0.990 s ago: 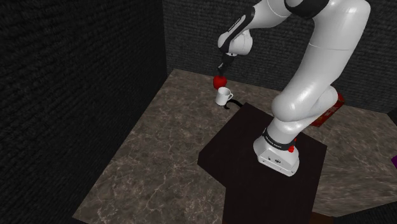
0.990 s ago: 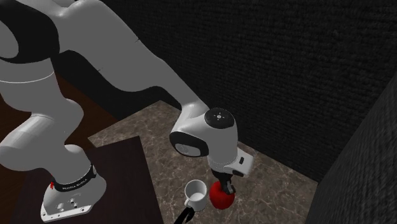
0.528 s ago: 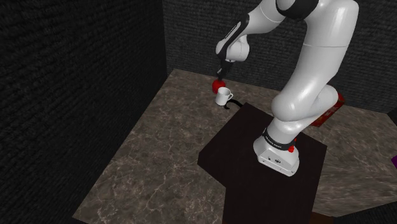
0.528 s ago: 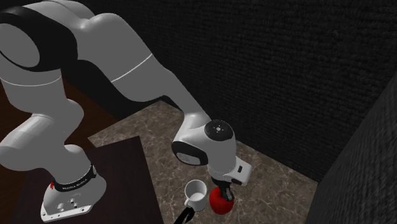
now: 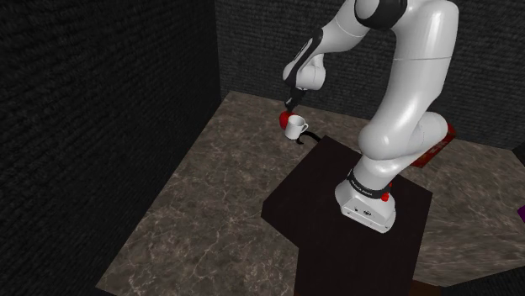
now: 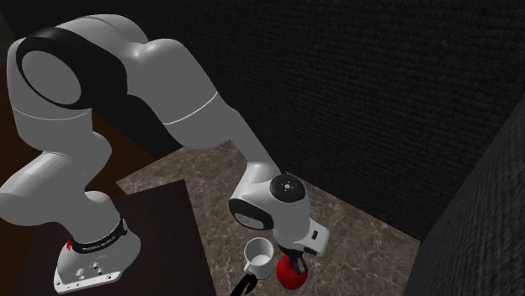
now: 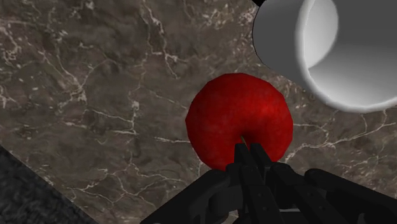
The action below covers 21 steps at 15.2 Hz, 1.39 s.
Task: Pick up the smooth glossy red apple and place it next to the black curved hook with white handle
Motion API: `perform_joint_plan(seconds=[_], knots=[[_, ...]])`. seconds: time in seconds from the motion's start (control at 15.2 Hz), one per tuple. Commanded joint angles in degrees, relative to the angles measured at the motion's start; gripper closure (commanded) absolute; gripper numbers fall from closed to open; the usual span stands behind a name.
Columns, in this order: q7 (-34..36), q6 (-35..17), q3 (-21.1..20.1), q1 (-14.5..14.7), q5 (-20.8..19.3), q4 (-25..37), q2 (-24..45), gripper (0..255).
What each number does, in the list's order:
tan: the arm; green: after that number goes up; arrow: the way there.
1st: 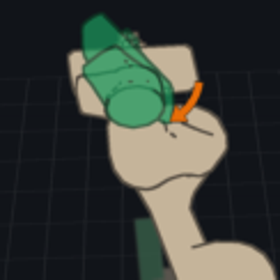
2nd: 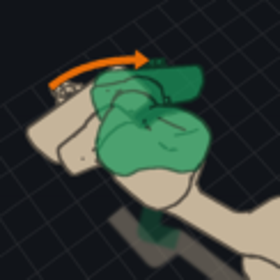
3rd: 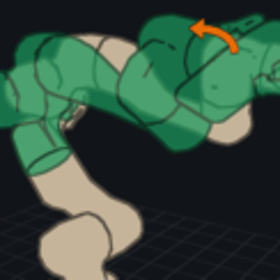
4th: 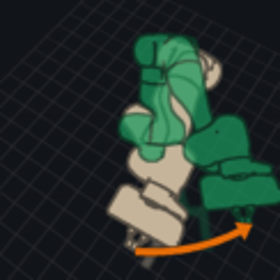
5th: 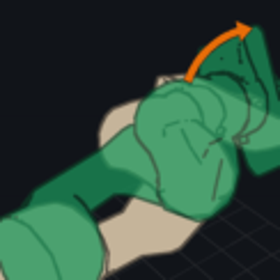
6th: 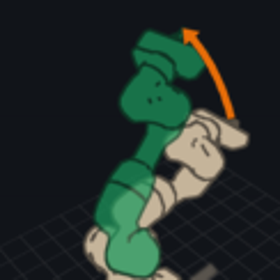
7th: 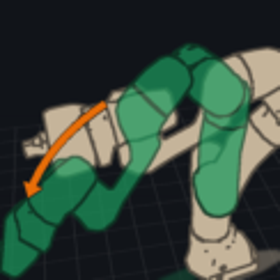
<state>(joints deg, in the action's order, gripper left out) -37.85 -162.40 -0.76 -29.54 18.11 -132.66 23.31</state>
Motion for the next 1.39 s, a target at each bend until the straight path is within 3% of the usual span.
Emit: perform_joint_plan(seconds=[0.0,0.53,0.59,0.92,1.19,1.32], knots=[[-0.54,-1.14,-0.43,-0.36,0.46,0.33,1.44,255],[-0.54,-1.14,-0.44,-0.36,0.45,0.33,1.44,255],[-0.53,-1.13,-0.44,-0.36,0.45,0.34,1.44,0],[-0.54,-1.13,-0.44,-0.36,0.45,0.34,1.44,0],[1.28,4.41,1.66,0.65,-1.78,-2.09,-6.46,0],[1.29,4.4,1.64,0.63,-1.78,-2.1,-6.46,0]])
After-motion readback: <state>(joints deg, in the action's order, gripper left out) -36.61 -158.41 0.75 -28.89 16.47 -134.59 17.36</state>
